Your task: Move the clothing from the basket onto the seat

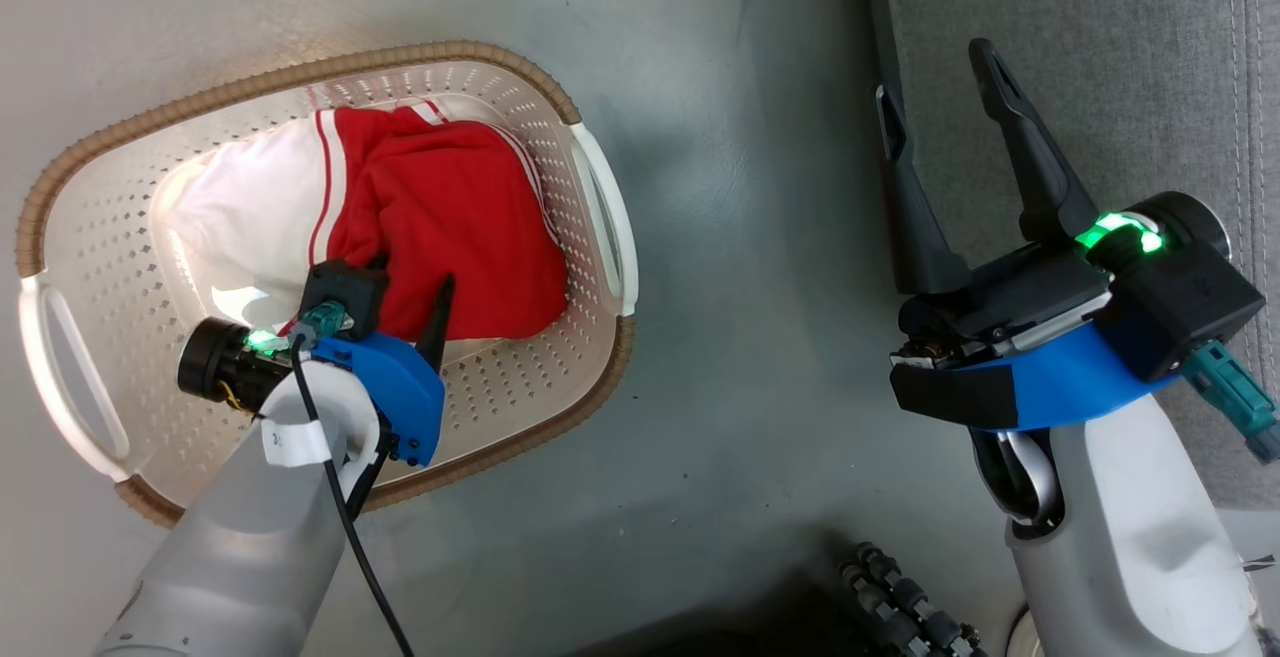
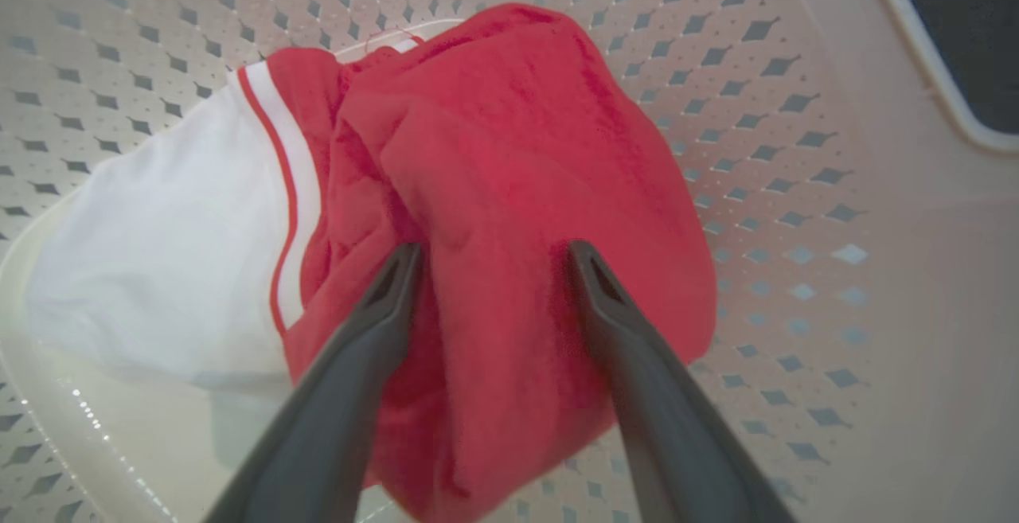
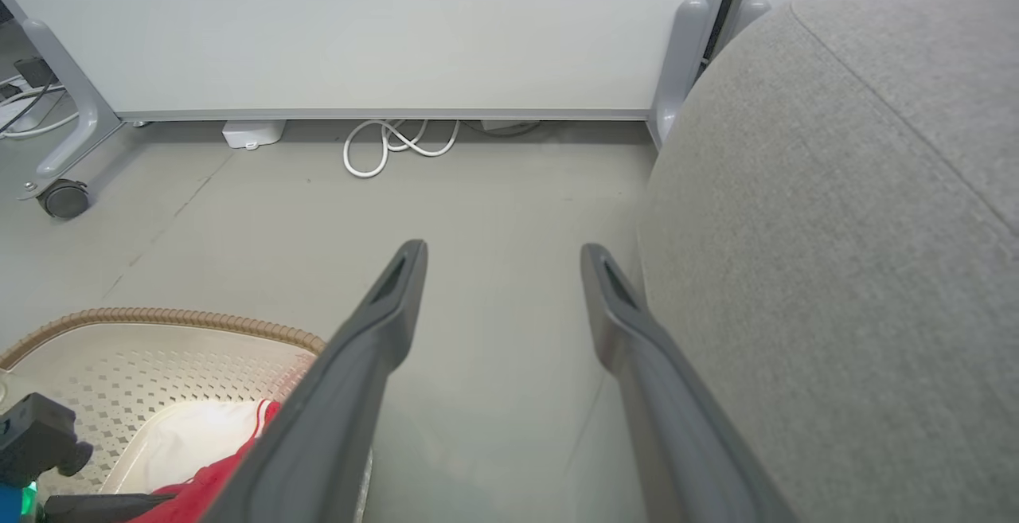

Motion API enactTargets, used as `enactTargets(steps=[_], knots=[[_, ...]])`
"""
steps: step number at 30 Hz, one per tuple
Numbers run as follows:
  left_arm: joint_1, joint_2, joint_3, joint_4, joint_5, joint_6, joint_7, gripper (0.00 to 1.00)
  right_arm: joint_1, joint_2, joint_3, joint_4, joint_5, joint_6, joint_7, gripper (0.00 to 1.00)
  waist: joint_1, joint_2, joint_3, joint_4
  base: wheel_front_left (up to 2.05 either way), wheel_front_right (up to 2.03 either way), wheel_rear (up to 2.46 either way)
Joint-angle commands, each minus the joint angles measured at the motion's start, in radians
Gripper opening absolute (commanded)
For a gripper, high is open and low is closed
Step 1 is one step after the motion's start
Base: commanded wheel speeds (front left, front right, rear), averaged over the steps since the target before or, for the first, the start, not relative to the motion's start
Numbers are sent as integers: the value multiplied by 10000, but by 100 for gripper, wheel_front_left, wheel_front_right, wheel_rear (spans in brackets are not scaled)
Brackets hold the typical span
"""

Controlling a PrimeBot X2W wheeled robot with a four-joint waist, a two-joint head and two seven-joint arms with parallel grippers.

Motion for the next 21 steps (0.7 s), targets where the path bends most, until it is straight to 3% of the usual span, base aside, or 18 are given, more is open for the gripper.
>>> enactTargets(steps=[1,8,11,21], knots=[[-262,-33,-77,199,-111,-14,98,100,-120,11,19,37,64,1,-72,100,-1,0,52,-50,0,0,0],[-489,-235,-184,999,-462,-14,608,98,-139,11,65,153,136,1,-133,100,-1,0,80,-143,0,0,0],[-577,-308,-226,1229,-551,-14,712,0,-138,11,62,199,159,1,-164,100,-1,0,70,-163,0,0,0],[-744,-300,-581,1263,-801,-14,674,0,-172,12,10,275,90,1,-211,100,-1,0,29,-175,0,0,0]])
